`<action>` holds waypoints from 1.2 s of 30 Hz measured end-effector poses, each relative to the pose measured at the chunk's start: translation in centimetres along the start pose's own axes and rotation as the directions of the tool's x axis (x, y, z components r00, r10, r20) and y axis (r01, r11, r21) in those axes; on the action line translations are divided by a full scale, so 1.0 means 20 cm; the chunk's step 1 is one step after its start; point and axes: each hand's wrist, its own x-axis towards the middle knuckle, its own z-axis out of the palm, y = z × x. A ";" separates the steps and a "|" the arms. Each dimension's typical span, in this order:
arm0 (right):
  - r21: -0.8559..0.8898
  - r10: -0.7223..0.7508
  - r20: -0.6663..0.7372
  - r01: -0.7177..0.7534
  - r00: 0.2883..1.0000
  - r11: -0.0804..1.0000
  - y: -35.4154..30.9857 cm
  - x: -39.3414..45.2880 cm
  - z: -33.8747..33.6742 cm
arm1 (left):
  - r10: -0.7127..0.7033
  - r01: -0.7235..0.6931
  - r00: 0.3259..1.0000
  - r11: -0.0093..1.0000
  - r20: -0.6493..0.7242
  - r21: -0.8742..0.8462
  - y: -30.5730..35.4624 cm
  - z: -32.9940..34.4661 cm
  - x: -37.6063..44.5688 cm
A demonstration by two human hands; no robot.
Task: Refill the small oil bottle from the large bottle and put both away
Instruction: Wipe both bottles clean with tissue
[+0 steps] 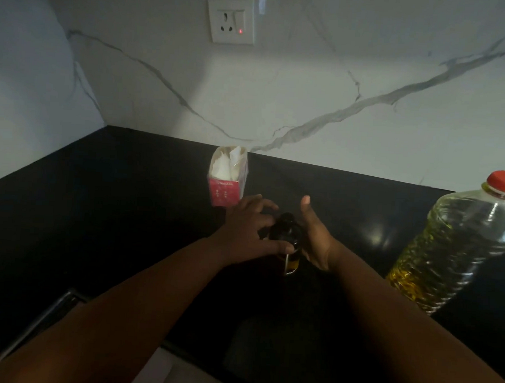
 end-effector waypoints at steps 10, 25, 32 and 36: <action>-0.069 -0.289 -0.528 0.299 0.798 0.952 0.26 -0.28 0.16 | -0.055 0.064 0.996 0.988 0.069 -0.141 0.03 -0.05 0.02; -0.155 -0.271 -0.828 0.265 0.491 0.952 0.36 -0.27 0.41 | 0.188 -0.157 0.951 0.977 0.245 -0.141 0.01 -0.16 0.16; -0.274 -0.384 -0.860 0.331 0.337 0.903 0.42 -0.16 0.55 | 0.180 -0.110 0.946 0.961 0.270 -0.253 -0.02 -0.16 0.23; -0.349 -0.426 -0.843 0.269 0.329 0.898 0.47 -0.16 0.57 | 0.208 -0.125 0.924 0.957 0.320 -0.260 -0.02 -0.16 0.26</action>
